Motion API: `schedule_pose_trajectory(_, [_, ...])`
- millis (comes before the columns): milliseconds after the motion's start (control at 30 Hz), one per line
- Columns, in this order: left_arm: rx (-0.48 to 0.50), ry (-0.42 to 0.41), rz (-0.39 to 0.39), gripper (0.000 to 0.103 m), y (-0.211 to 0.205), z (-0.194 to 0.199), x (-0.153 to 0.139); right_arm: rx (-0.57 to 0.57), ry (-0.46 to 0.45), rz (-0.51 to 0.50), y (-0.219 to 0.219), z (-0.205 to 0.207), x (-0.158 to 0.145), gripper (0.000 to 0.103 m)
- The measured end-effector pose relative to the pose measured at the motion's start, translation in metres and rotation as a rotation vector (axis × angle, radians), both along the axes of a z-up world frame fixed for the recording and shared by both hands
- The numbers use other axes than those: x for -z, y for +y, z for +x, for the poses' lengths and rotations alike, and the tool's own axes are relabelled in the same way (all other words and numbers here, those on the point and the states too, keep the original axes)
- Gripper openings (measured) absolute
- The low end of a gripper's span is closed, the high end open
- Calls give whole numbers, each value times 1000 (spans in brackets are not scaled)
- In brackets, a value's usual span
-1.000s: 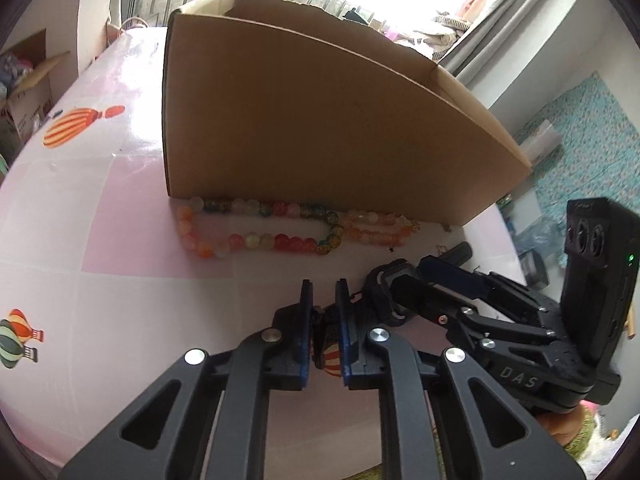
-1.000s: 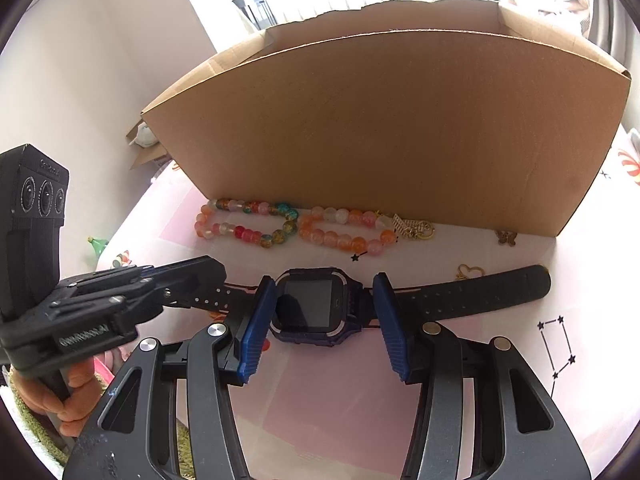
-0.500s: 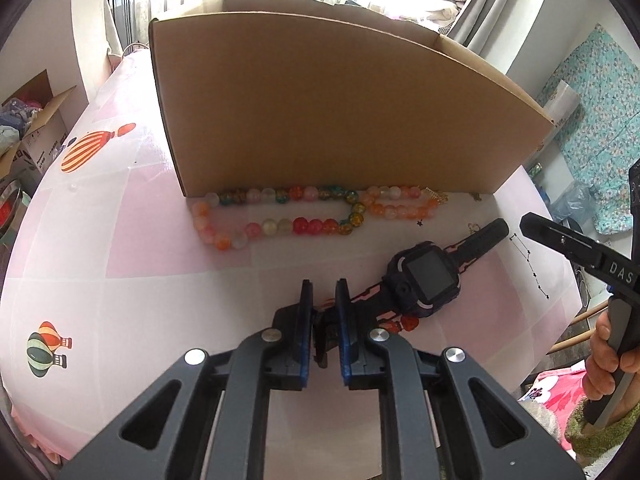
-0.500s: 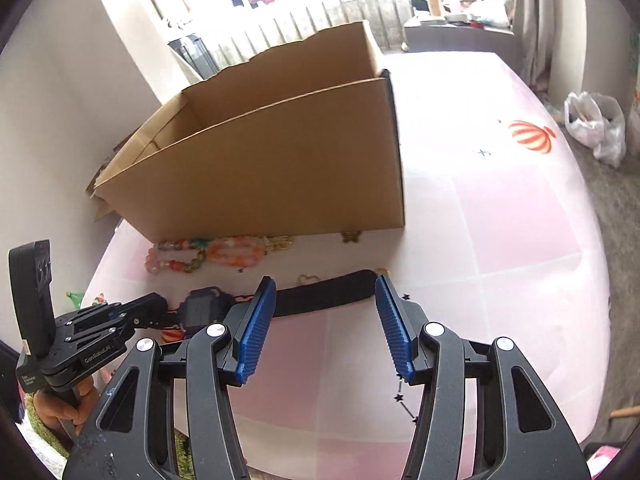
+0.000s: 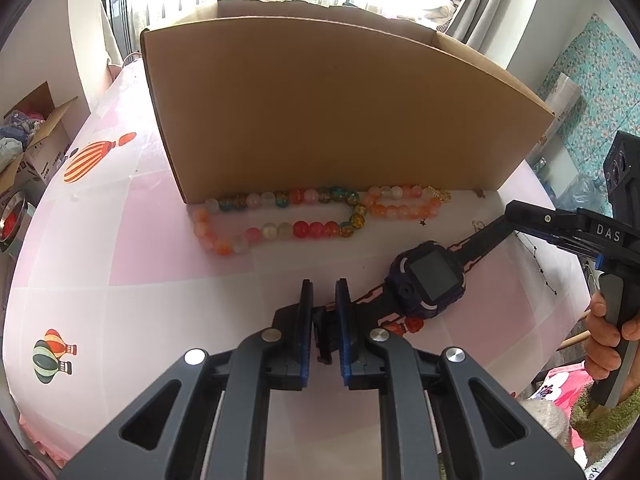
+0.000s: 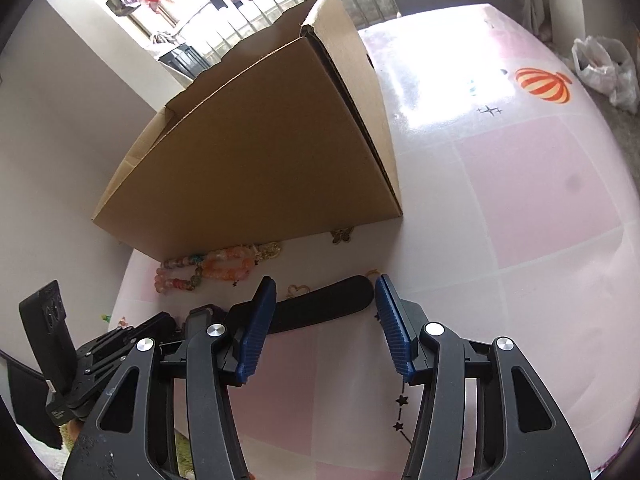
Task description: Organize jewelry
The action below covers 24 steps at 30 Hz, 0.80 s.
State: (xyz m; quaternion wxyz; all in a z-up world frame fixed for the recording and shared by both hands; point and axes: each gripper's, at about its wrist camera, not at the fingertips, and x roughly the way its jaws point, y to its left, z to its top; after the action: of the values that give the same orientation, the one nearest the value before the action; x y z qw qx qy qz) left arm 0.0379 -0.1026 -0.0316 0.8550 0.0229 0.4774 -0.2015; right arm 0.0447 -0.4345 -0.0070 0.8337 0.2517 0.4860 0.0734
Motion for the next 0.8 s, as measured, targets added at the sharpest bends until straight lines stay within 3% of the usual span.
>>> schedule_pose_trajectory(200, [2, -2, 4, 11, 3, -1, -2, 8, -45, 58, -8, -7, -10, 50])
schedule_pose_trajectory(400, [0, -3, 2, 11, 2, -1, -1, 25, -101, 263, -20, -9, -9, 49])
schedule_pose_trajectory(667, [0, -4, 5, 11, 3, -1, -1, 83, -79, 486, -30, -4, 12, 49])
schedule_pose_trajectory(733, [0, -5, 6, 11, 2, -1, -1, 87, -76, 456, -28, -2, 11, 49])
schedule_pose_trajectory(800, [0, -5, 6, 11, 2, -1, -1, 82, -74, 363, -24, -1, 3, 49])
